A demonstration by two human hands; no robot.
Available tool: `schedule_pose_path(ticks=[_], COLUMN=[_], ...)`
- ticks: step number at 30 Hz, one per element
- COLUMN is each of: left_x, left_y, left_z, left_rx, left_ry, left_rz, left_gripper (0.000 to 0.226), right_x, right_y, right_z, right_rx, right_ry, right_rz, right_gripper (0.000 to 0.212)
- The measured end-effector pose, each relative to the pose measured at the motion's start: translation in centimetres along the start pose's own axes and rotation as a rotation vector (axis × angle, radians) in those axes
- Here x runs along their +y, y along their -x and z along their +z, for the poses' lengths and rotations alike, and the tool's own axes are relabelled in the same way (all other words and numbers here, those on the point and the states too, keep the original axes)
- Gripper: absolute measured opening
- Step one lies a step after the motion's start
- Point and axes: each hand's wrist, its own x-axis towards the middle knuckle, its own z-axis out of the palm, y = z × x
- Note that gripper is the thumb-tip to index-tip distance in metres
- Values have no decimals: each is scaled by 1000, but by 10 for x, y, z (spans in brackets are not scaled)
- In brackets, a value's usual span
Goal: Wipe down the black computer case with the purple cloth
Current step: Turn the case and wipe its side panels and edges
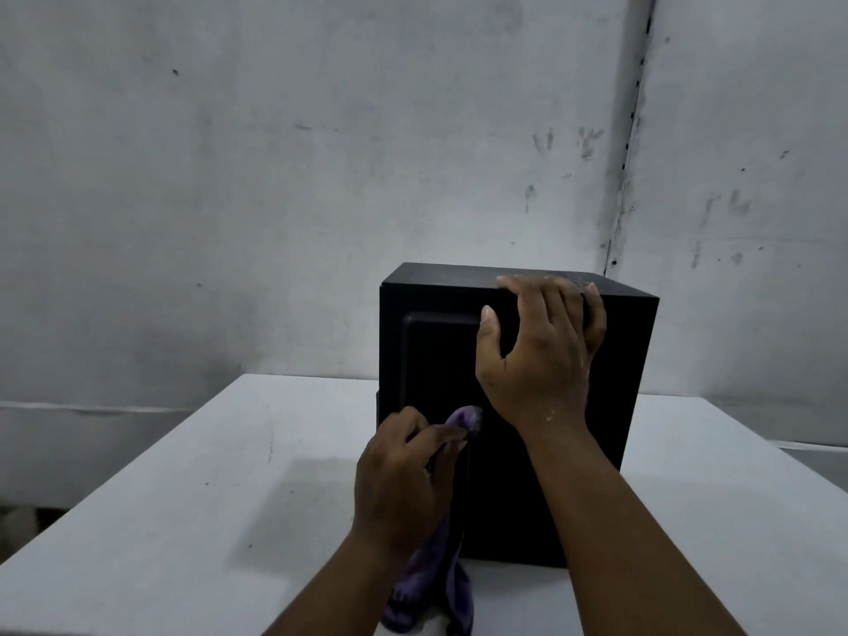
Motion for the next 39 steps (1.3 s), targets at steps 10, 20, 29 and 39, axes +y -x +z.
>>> schedule_pose_path(ticks=[10, 20, 29, 39], left_x=[-2, -11, -7, -7], left_y=[26, 56, 42, 39], left_z=[4, 7, 6, 11], left_rx=[-25, -104, -57, -64], left_ry=[-2, 60, 14, -72], left_rz=[-64, -145, -78, 56], left_gripper=[19, 9, 7, 8], right_x=[0, 1, 0, 1], right_y=[0, 1, 1, 0], right_z=[0, 2, 5, 5], right_rx=[13, 38, 62, 48], right_ry=[-2, 2, -4, -6], right_rz=[-6, -16, -8, -19], right_gripper=[32, 32, 31, 32])
